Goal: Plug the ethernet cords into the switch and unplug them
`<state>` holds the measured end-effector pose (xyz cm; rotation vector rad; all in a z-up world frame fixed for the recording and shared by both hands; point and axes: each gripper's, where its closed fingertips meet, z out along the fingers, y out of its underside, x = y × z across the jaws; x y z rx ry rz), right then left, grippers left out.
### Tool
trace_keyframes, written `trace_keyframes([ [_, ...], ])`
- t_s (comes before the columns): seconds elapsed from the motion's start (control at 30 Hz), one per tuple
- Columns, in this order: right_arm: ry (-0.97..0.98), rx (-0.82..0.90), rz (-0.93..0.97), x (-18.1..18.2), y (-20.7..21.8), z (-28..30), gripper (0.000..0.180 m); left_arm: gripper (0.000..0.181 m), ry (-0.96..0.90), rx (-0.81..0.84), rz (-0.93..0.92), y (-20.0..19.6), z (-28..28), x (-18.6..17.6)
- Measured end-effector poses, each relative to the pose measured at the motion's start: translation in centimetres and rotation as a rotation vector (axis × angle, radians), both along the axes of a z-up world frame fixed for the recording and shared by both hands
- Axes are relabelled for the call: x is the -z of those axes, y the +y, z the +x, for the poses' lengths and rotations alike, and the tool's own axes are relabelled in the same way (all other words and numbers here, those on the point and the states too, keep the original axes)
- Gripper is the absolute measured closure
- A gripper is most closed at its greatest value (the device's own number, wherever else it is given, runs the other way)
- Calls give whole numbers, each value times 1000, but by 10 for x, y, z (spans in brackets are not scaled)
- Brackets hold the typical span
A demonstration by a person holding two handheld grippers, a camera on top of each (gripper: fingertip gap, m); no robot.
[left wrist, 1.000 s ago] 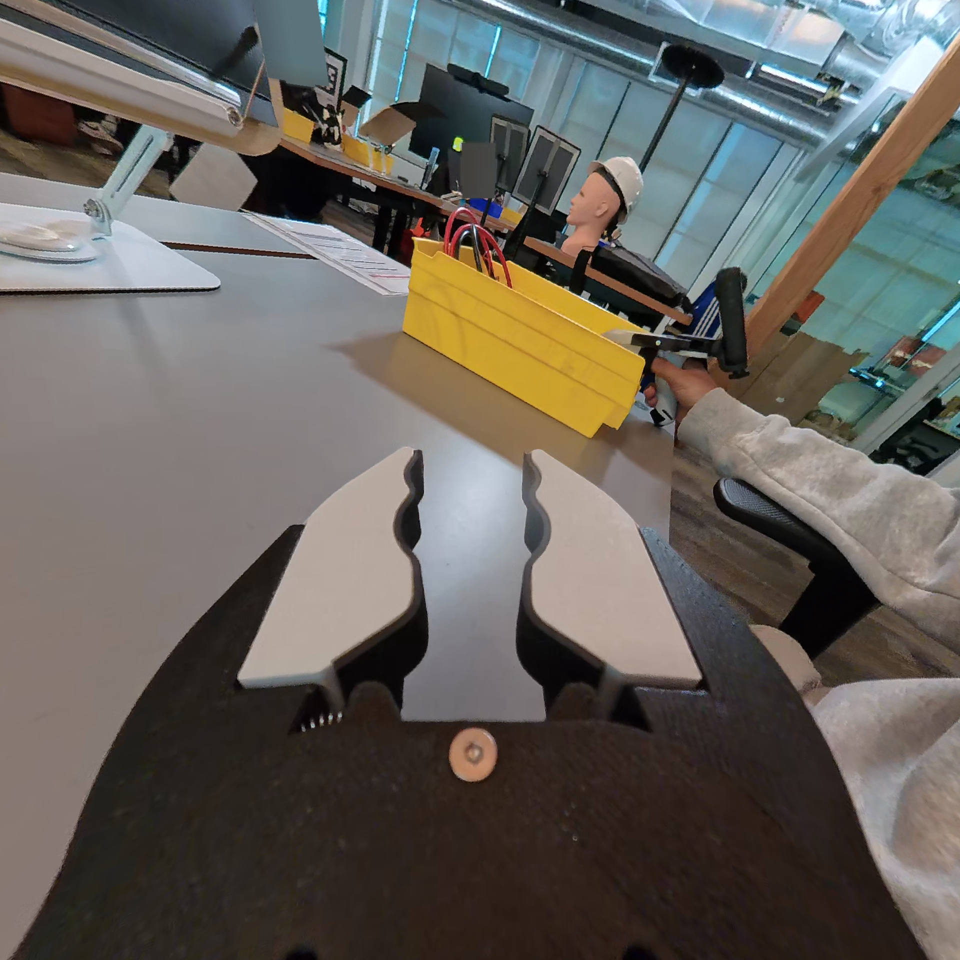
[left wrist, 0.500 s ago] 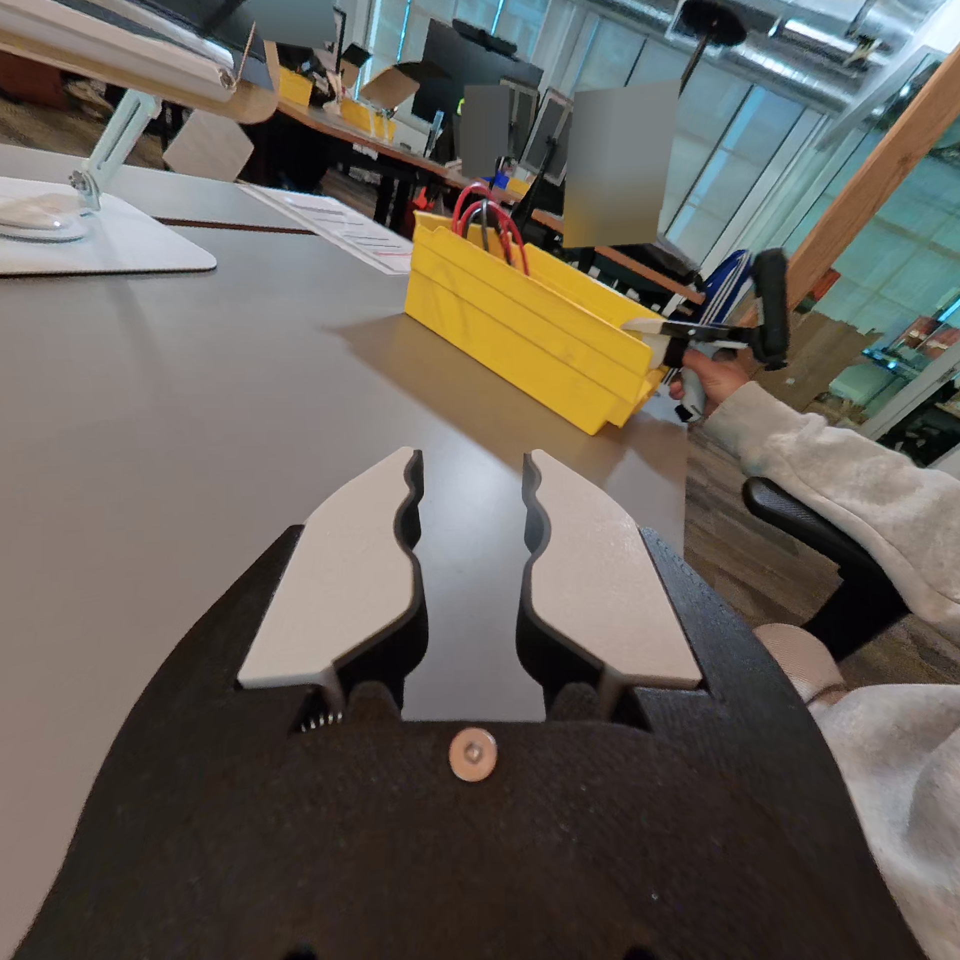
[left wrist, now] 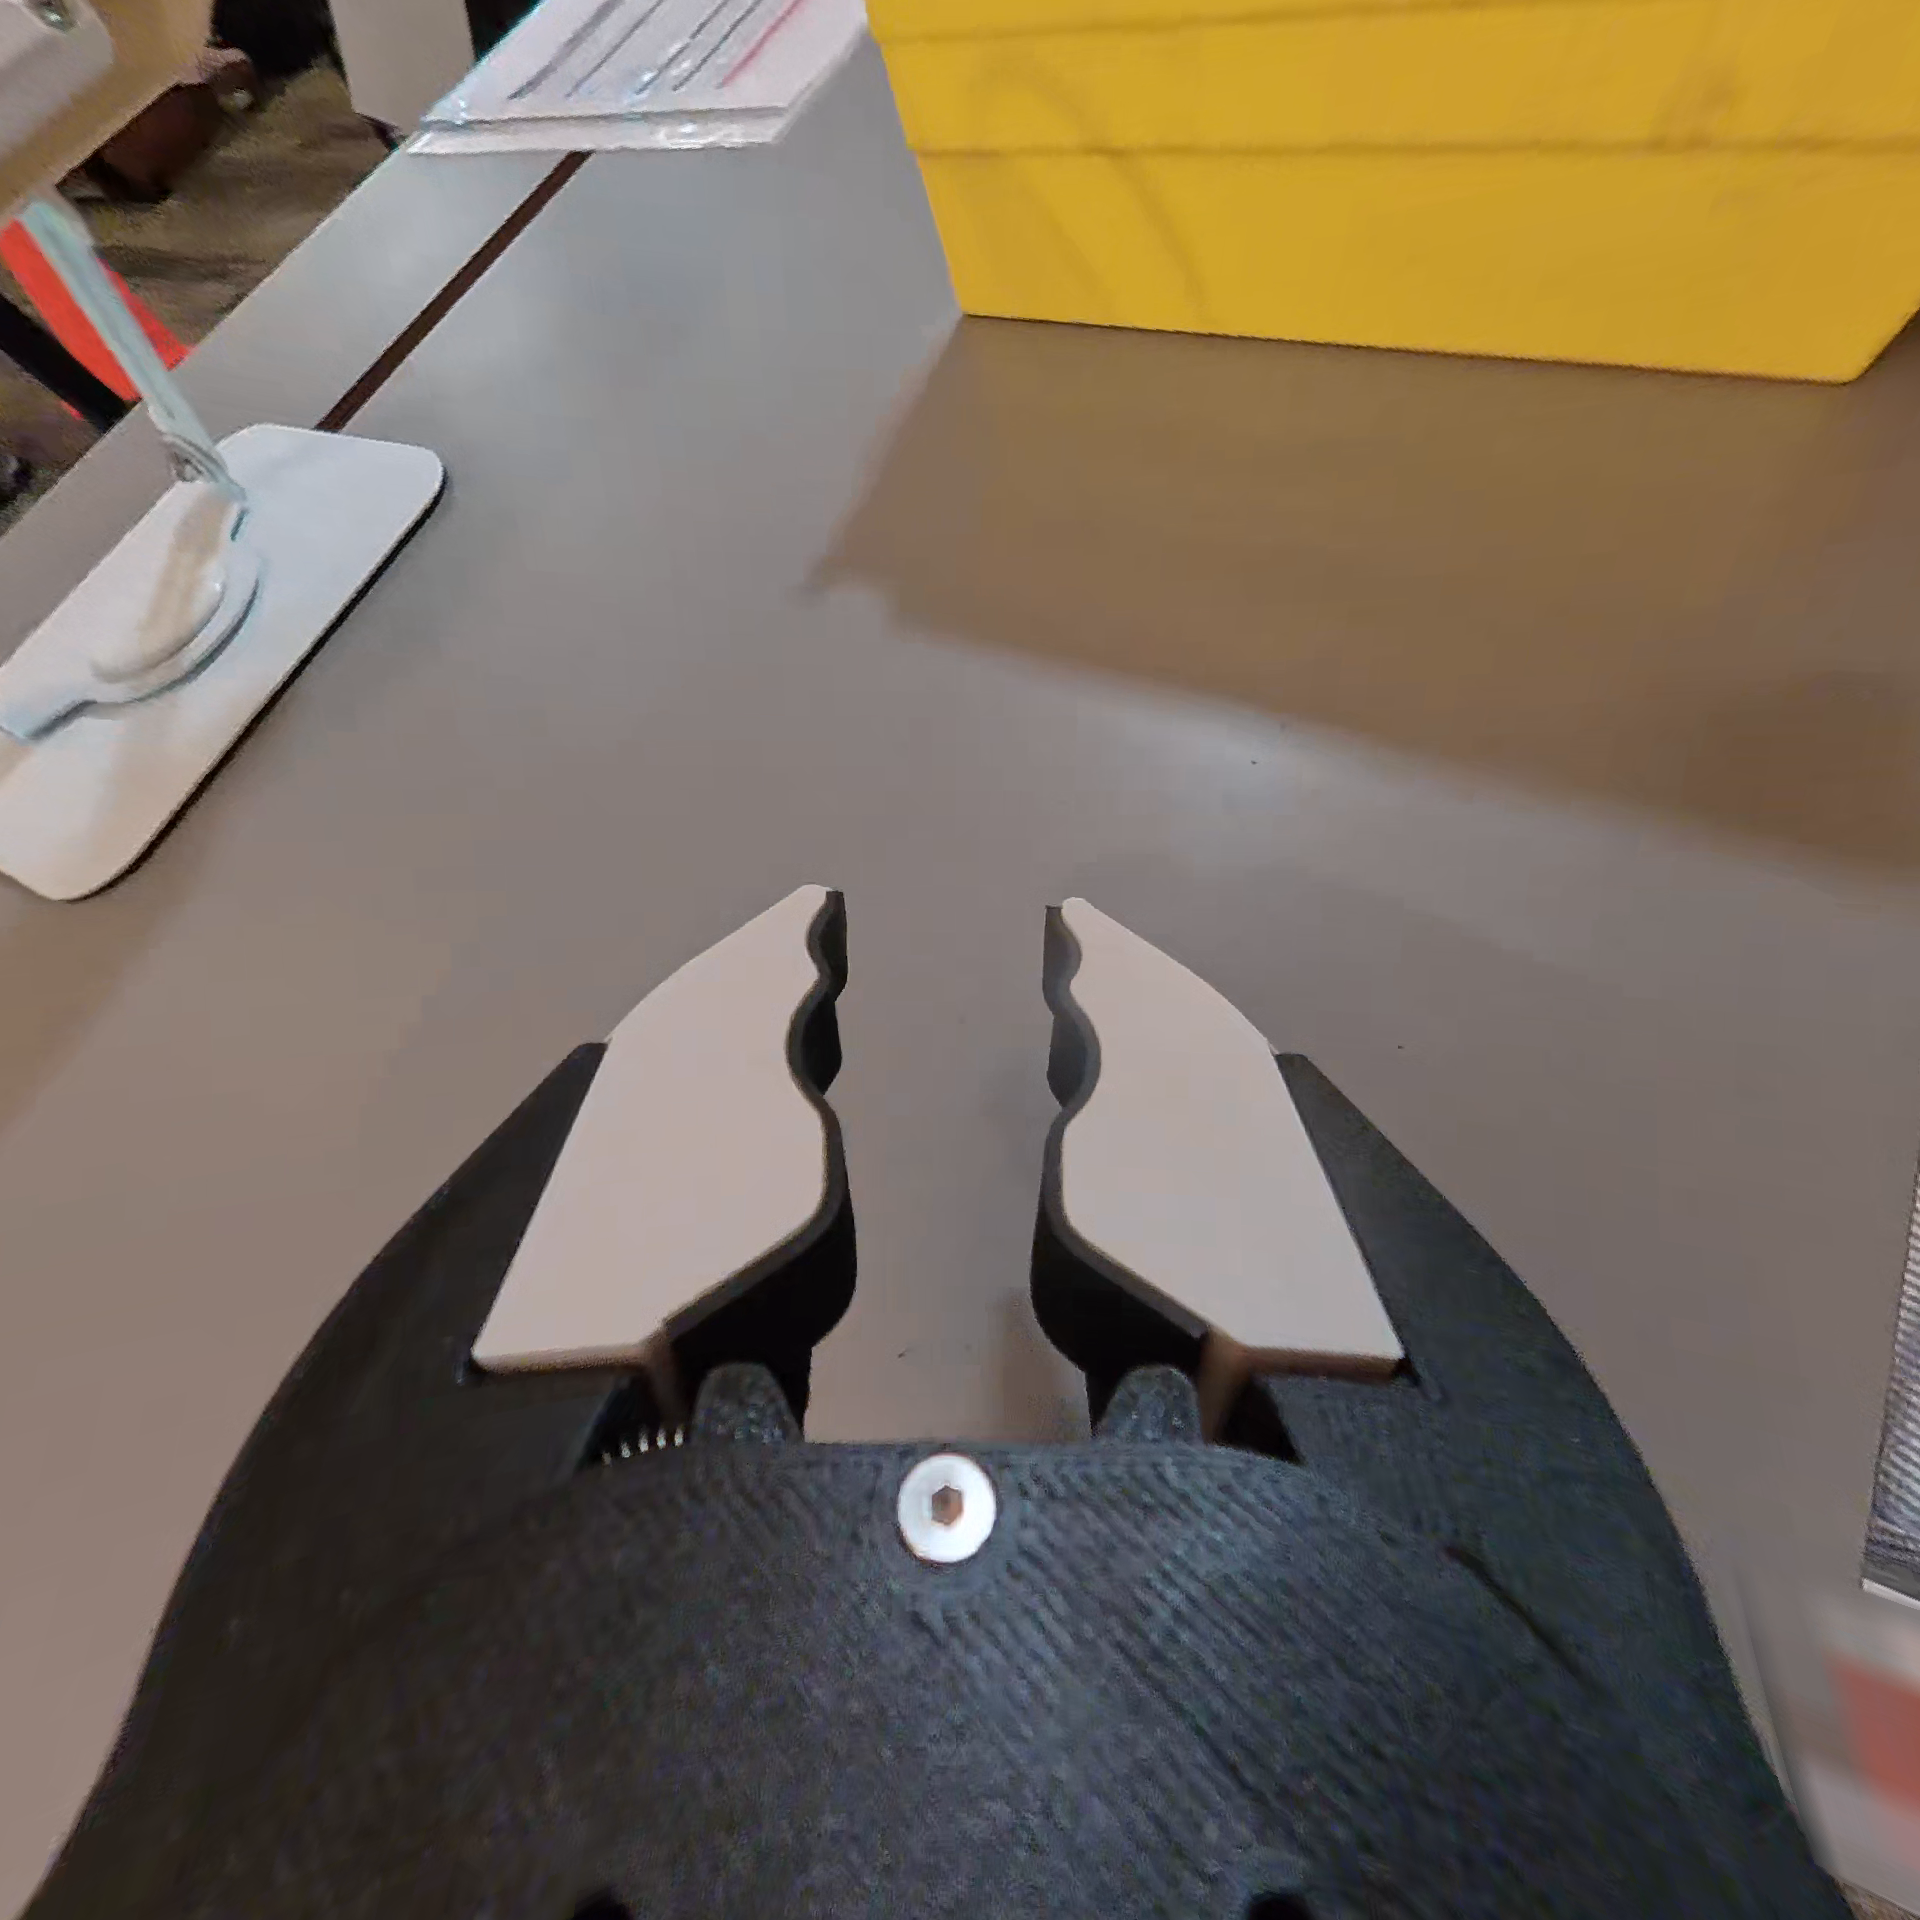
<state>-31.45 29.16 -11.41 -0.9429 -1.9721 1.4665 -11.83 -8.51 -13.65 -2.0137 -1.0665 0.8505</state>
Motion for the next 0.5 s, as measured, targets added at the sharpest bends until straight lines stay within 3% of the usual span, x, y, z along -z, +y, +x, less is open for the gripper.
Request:
trace_keyframes([
  [0.17,68,-8,145,10,-2,-3,158,142,5,17,-52,4,2,2],
  [0.37,70,42,129,7,5,-9,130,141,-3,31,-62,7,1,8],
  [0.4,71,49,128,7,7,-10,131,141,-3,35,-60,8,1,8],
  [0.5,78,18,132,7,3,-6,158,141,3,37,-61,9,1,8],
])
